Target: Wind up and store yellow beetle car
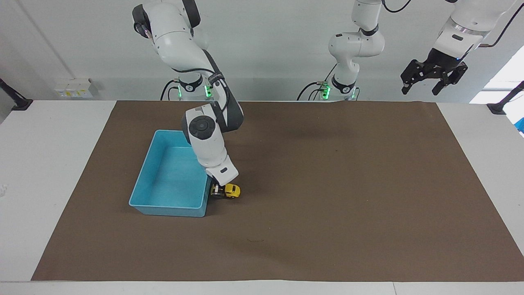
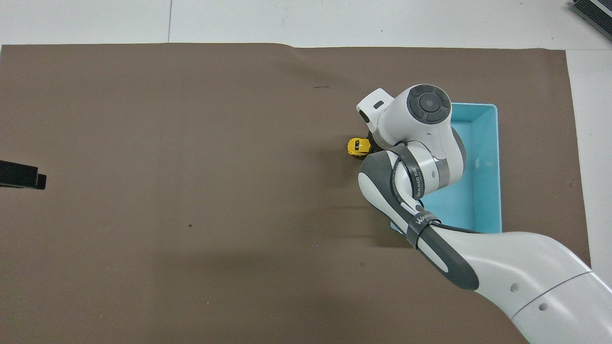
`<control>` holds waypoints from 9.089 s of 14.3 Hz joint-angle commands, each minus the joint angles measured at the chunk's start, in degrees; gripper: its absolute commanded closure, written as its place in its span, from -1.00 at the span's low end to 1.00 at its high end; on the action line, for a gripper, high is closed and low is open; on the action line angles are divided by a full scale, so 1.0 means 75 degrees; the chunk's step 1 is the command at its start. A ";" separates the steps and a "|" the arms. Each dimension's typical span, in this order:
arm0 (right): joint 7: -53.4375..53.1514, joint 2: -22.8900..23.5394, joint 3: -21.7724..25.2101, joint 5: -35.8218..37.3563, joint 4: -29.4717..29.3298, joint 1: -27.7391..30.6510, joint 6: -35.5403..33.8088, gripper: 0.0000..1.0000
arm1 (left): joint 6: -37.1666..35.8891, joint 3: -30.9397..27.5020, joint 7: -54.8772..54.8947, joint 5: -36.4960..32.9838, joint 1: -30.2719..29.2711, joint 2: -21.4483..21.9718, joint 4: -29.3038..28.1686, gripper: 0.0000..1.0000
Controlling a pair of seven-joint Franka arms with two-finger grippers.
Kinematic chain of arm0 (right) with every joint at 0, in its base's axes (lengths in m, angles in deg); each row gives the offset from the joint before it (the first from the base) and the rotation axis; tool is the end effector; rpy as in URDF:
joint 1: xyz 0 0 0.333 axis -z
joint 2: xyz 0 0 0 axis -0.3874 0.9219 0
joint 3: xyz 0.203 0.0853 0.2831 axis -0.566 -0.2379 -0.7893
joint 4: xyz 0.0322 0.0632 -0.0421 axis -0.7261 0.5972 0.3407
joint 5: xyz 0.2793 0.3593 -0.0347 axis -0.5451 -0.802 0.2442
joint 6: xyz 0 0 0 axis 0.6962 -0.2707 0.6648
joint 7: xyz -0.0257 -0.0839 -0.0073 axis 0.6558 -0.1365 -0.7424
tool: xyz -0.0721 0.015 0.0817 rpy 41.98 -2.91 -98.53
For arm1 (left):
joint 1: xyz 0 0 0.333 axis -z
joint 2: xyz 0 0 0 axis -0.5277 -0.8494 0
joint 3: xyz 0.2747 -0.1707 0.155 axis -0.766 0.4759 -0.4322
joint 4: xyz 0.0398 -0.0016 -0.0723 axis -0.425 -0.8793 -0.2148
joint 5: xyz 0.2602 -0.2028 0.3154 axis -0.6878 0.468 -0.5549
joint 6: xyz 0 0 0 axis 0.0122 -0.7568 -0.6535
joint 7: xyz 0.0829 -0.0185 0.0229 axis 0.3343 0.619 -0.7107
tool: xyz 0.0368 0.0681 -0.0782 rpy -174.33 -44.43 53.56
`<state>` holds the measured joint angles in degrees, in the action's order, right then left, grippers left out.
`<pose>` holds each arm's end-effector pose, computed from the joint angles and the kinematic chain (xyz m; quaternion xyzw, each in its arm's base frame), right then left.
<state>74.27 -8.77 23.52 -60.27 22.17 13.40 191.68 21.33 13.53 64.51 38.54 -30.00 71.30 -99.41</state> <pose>0.7237 0.2376 0.3288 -0.7481 -0.6624 -0.0401 0.0024 0.5649 -0.0193 0.7171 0.9993 -0.0330 0.0016 0.0154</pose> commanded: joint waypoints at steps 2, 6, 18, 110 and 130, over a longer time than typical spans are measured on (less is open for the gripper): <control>-0.0164 -0.0002 -0.0083 0.0085 -0.0295 0.0022 -0.0177 1.00 | -0.0157 0.0022 0.0097 0.0062 -0.0083 0.0075 0.0035 -1.00; -0.0223 -0.0049 -0.0176 -0.0020 -0.0576 0.0022 -0.0224 1.00 | -0.0156 0.0022 0.0097 0.0062 -0.0083 0.0075 0.0035 -1.00; 0.0138 -0.0927 -0.0177 -0.0032 -0.1010 0.0198 -0.1981 1.00 | -0.0157 0.0022 0.0097 0.0062 -0.0083 0.0075 0.0035 -1.00; 0.1851 -0.3353 -0.0212 -0.0325 0.1510 0.1909 -0.2040 -1.00 | -0.0157 0.0022 0.0097 0.0062 -0.0083 0.0075 0.0035 -1.00; 0.1642 -0.4245 0.1804 -0.1051 0.0361 0.0538 -0.3739 -1.00 | -0.0157 0.0022 0.0097 0.0062 -0.0083 0.0075 0.0035 -1.00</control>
<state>88.50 -40.29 36.23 -67.05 25.37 17.84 165.55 21.29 13.53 64.51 38.54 -30.00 71.30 -99.41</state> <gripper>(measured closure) 0.000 0.000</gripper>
